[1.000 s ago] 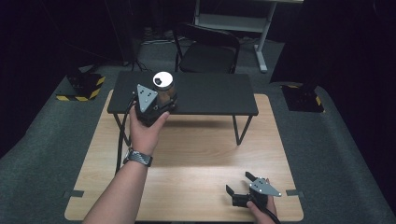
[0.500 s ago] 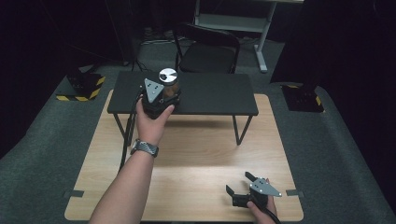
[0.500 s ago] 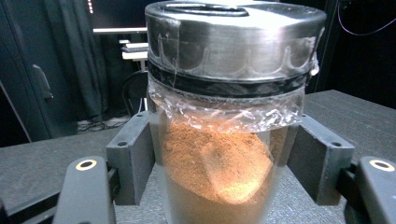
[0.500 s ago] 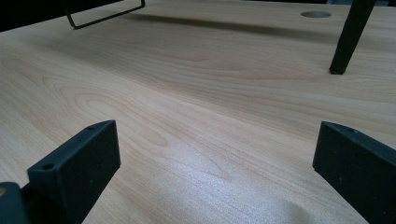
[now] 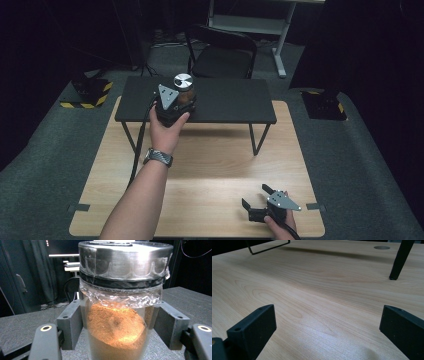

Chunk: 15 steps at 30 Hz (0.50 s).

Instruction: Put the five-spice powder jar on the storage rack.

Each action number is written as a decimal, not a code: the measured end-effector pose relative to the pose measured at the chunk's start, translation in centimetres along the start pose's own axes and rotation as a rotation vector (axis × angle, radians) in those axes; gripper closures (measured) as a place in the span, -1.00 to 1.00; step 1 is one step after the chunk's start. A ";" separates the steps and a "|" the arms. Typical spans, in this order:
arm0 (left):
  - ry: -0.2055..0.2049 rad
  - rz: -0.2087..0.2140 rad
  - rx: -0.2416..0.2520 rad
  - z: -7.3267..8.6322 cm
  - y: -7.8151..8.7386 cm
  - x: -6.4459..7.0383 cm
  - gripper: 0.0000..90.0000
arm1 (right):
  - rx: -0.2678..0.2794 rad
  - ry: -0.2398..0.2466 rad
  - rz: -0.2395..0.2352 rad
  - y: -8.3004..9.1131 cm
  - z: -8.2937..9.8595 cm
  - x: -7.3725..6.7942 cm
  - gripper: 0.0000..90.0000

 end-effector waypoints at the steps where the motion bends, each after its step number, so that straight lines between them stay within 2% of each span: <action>1: -0.001 -0.001 0.000 0.0 0.0 0.0 -0.32 | 0.000 0.001 0.000 0.0 0.0 0.0 -0.99; 15: 0.009 0.003 -0.002 0.1 -0.2 0.0 -0.33 | 0.001 0.000 -0.001 0.0 0.0 0.0 -0.99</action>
Point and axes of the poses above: each handheld gripper's, and its own axes: y roughly backward along the jaws, z roughly out of its underside, x roughly to its right, the point moved 3 cm from there along -y, roughly forward along the jaws, and after that the axes turned 1 degree about y, right-handed, at the moved point
